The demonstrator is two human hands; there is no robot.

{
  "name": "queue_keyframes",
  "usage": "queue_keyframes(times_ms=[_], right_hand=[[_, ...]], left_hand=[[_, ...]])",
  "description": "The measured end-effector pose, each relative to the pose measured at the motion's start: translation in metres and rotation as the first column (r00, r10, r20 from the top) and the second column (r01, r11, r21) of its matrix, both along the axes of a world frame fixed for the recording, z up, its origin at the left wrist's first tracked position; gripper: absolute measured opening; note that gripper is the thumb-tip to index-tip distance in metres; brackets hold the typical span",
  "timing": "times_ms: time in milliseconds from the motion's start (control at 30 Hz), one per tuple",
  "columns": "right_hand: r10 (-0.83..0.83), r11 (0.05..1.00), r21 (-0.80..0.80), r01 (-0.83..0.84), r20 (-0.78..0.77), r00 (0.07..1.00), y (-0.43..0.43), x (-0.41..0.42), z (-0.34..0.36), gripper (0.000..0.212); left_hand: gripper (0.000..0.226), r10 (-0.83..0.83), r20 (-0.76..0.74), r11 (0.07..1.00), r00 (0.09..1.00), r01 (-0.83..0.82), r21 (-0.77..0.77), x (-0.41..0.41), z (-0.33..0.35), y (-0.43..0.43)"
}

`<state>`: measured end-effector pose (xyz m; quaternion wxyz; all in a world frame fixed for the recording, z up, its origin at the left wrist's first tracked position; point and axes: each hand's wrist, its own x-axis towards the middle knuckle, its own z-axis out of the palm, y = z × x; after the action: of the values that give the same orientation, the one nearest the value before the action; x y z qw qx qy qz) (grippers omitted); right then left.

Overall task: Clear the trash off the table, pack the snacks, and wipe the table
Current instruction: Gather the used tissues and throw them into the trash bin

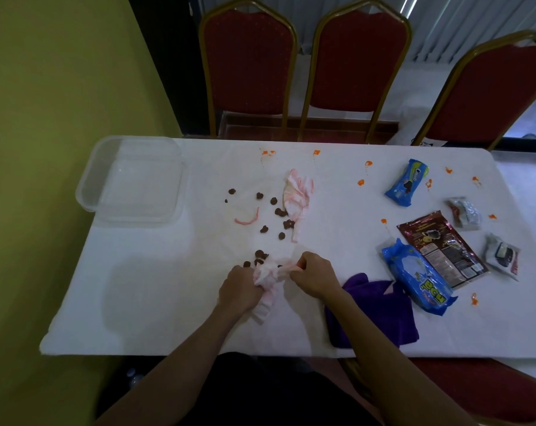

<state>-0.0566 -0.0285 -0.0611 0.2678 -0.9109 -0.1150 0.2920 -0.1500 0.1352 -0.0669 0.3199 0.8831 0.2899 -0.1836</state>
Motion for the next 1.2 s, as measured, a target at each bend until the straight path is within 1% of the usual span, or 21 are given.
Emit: queue_keyframes(times_ms=[167, 267, 367, 467, 567, 633, 767, 867, 967, 1067, 1100, 1200], right_hand=[[-0.109, 0.990, 0.090, 0.105, 0.035, 0.993, -0.002, 0.014, 0.021, 0.013], [-0.173, 0.974, 0.150, 0.168, 0.025, 0.985, 0.002, 0.027, 0.036, 0.010], [-0.229, 0.951, 0.213, 0.224, 0.001, 0.973, 0.009, 0.043, 0.046, 0.007], [-0.270, 0.939, 0.226, 0.259, 0.016, 0.963, 0.016, 0.066, 0.047, 0.014], [-0.297, 0.941, 0.183, 0.286, 0.034, 0.954, 0.016, 0.091, 0.041, 0.019], [-0.302, 0.946, 0.138, 0.293, 0.051, 0.952, 0.016, 0.105, 0.036, 0.022], [-0.298, 0.952, 0.081, 0.295, 0.033, 0.954, 0.031, 0.126, 0.027, 0.038], [-0.232, 0.973, 0.006, 0.232, 0.045, 0.972, 0.046, 0.137, 0.018, 0.053], [-0.176, 0.982, -0.055, 0.179, 0.049, 0.983, 0.059, 0.144, 0.012, 0.060], [-0.120, 0.982, -0.145, 0.122, 0.023, 0.992, 0.068, 0.147, 0.005, 0.059], [-0.098, 0.980, -0.172, 0.098, 0.010, 0.995, 0.071, 0.147, 0.002, 0.054], [-0.078, 0.976, -0.201, 0.079, 0.015, 0.997, 0.073, 0.146, -0.006, 0.027]], left_hand=[[0.024, 0.168, 0.053, 0.973, 0.984, -0.157, -0.170, 0.017, 0.026, 0.031], [0.030, 0.244, 0.088, 0.934, 0.966, -0.210, -0.290, 0.035, 0.042, 0.049], [0.038, 0.276, 0.120, 0.920, 0.954, -0.226, -0.321, 0.055, 0.050, 0.060], [0.041, 0.269, 0.128, 0.932, 0.955, -0.224, -0.284, 0.076, 0.052, 0.069], [0.051, 0.258, 0.124, 0.940, 0.958, -0.219, -0.261, 0.092, 0.047, 0.082], [0.054, 0.223, 0.130, 0.953, 0.966, -0.188, -0.238, 0.101, 0.041, 0.092], [0.049, 0.088, 0.091, 0.987, 0.992, -0.075, -0.144, 0.118, 0.026, 0.097], [0.044, 0.006, 0.061, 0.995, 0.998, 0.000, -0.100, 0.126, 0.015, 0.092], [0.037, -0.078, 0.028, 0.996, 0.997, 0.079, -0.037, 0.129, 0.005, 0.090], [0.034, -0.119, 0.008, 0.993, 0.993, 0.119, 0.007, 0.130, -0.001, 0.090], [0.034, -0.110, 0.003, 0.994, 0.994, 0.110, 0.008, 0.130, -0.004, 0.091], [0.035, -0.078, -0.022, 0.997, 0.997, 0.078, 0.007, 0.130, -0.007, 0.091]])
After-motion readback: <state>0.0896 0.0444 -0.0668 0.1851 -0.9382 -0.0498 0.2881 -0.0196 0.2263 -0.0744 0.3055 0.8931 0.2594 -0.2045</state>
